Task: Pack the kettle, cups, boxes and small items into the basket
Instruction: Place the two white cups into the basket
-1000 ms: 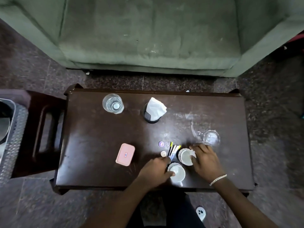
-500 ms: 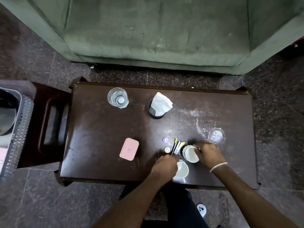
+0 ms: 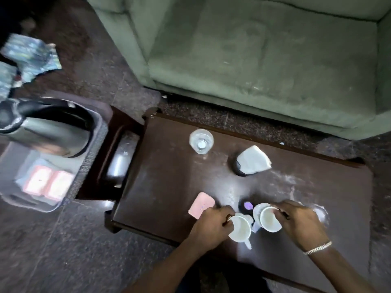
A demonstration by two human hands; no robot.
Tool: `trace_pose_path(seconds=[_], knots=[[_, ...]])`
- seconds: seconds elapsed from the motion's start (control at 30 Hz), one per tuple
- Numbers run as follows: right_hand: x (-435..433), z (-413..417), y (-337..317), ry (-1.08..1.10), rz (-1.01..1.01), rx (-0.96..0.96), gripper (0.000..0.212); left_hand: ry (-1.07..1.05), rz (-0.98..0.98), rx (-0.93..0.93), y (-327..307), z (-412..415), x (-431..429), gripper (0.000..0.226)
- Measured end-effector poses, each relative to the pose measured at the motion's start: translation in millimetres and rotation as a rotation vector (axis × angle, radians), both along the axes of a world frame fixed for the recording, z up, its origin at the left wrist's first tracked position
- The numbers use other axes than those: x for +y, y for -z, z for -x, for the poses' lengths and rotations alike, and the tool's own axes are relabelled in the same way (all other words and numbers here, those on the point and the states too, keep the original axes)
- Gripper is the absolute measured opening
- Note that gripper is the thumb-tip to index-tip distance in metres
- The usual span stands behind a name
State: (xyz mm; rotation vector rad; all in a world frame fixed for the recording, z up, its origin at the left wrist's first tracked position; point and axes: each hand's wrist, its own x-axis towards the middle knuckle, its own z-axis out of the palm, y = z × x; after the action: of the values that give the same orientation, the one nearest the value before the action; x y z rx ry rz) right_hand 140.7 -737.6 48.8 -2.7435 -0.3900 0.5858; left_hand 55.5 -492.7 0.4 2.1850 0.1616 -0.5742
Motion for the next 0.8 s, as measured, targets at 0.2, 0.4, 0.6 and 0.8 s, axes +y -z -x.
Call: trace_pose_path(seconds=[0.2,0.4,0.6,0.8], knots=[[118,-24,-28,-0.105,-0.170,-0.057,0.007,-0.402,0.107,-0.006,-48,0,122,0.013],[273,-41,-35,-0.267,-0.337,-0.019,0.021,-0.852,0.041,-0.163,-82,20,267,0.012],[417,-34,-47,-0.367,-0.476,0.047,0.015,-1.181,-0.148,-0.214,-90,58,403,0.017],[519,-17,-41,-0.405,-0.474,0.020,0.023,-1.505,-0.131,-0.216,-74,70,490,0.011]])
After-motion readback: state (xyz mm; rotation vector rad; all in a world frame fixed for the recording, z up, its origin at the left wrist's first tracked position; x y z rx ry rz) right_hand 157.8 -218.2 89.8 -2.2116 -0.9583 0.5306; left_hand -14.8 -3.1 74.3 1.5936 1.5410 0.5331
